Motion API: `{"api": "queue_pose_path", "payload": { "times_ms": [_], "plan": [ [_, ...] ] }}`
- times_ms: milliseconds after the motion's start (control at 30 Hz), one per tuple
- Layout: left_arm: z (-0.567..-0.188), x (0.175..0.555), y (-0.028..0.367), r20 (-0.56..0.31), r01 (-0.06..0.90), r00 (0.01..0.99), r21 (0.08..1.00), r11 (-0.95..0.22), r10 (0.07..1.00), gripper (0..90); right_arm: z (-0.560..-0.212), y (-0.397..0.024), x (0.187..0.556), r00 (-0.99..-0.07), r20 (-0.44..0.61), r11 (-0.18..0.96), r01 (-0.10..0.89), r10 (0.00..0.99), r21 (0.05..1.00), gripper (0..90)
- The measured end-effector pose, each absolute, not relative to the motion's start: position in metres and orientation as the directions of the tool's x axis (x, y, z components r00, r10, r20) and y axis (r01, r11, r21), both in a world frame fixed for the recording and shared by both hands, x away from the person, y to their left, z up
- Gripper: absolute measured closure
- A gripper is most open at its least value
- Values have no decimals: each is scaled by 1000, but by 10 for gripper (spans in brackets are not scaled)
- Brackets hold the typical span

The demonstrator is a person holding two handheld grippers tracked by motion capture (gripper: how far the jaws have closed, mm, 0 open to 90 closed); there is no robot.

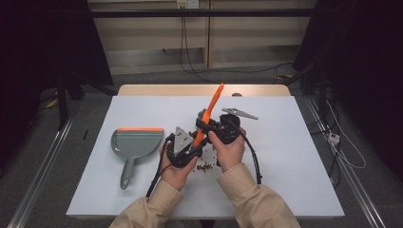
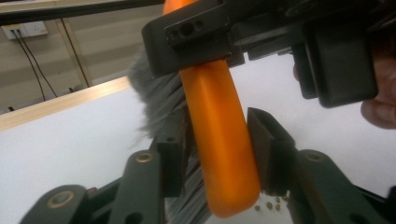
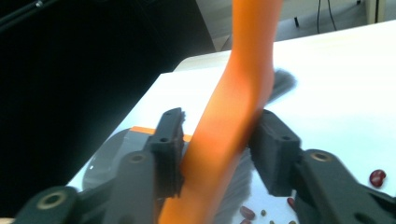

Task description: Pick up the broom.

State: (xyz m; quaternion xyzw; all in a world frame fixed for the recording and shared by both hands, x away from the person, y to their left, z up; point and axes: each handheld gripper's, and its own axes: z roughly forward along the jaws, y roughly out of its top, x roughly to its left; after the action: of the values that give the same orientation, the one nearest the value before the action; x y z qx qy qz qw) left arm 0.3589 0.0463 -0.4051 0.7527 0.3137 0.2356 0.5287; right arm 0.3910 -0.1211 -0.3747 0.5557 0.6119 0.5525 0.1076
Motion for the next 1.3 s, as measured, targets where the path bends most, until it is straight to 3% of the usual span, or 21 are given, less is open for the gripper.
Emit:
{"api": "queue_pose_path", "payload": {
  "times_ms": [67,167,467,667,1033,1300],
  "plan": [
    [-406,360,45,5,233,699,944,-234,715,568,-375,-123,393,-356,521,-247,589,775,770,696],
    [-405,362,48,-44,254,711,947,-197,702,611,-375,-124,395,-367,469,-205,570,803,796,700],
    [-402,367,61,-94,312,709,930,-192,699,322,-365,-148,398,-407,402,-147,529,820,836,700],
    [-401,369,67,-89,318,713,925,-208,695,232,-362,-165,399,-422,382,-114,535,822,837,700],
    [-393,370,84,-99,315,722,928,-197,684,147,-355,-203,394,-436,342,-66,534,832,843,700],
    [-387,372,98,-103,310,742,929,-203,662,136,-357,-224,390,-430,339,-51,554,837,831,700]
  ]
}}
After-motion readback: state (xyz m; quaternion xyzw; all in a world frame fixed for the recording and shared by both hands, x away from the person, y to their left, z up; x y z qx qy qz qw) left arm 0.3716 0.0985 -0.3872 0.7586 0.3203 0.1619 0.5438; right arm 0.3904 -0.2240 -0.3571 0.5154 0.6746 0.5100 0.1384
